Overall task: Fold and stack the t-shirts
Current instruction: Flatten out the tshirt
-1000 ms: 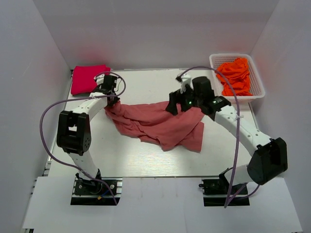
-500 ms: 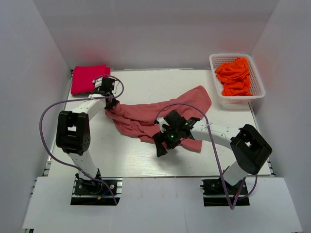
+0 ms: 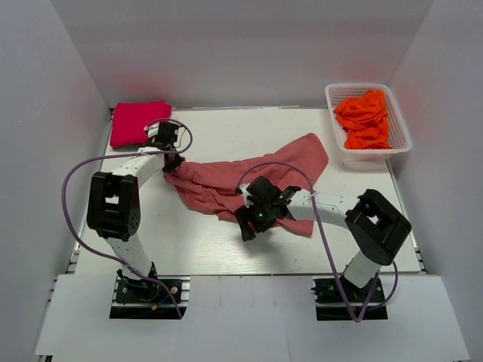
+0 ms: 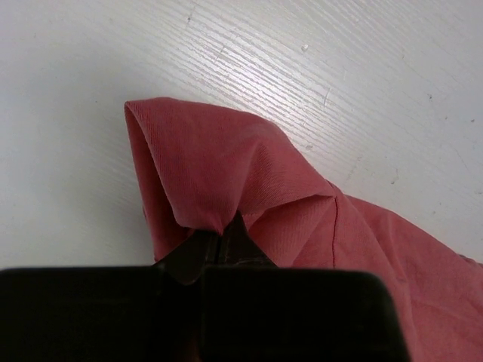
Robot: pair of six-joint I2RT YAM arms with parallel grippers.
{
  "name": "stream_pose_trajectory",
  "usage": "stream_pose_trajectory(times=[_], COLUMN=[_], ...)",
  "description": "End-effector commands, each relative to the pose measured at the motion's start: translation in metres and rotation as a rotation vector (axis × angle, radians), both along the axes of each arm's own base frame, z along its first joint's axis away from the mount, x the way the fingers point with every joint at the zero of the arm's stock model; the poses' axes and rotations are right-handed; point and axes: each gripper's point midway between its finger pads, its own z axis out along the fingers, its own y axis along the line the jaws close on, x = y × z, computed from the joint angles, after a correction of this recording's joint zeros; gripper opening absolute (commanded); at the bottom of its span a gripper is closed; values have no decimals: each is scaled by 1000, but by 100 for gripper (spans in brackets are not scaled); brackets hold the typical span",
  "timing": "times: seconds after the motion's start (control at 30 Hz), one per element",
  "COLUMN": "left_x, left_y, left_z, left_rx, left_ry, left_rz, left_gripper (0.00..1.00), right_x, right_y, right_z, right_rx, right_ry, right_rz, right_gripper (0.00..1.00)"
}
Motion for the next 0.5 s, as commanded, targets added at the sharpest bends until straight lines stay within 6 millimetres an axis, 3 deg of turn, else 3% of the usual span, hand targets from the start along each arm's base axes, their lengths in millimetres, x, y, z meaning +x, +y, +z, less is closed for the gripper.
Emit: stream_pose_trajectory(times=[0.0, 0.07, 0.13, 0.17, 0.27, 0.43, 0.47], left_x=[-2, -4, -4, -4, -9, -11, -11], left_y=[4, 4, 4, 4, 5, 10, 10], left_z=[12, 11, 11, 11, 10, 16, 19], left_rx=[4, 5, 5, 5, 7, 25, 25], left_ry=[-30, -21, -21, -21, -10, -31, -31], left_rz=[15, 15, 15, 15, 15, 30, 30], left_gripper=[0, 0, 0, 0, 0, 0, 0], right_x=[20, 24, 23, 29, 34, 29, 31], right_y=[-3, -10, -15, -20, -28, -40, -37], right_z=[-9, -22, -29, -31, -35, -33, -19], right_rx=[-80, -140, -180, -212, -276, -321, -287], right_ry=[-50, -55, -42, -63, -64, -54, -74], right_rz=[-79, -123, -144, -186, -258, -307, -307], right_gripper=[70, 54, 46, 29, 0, 0, 0])
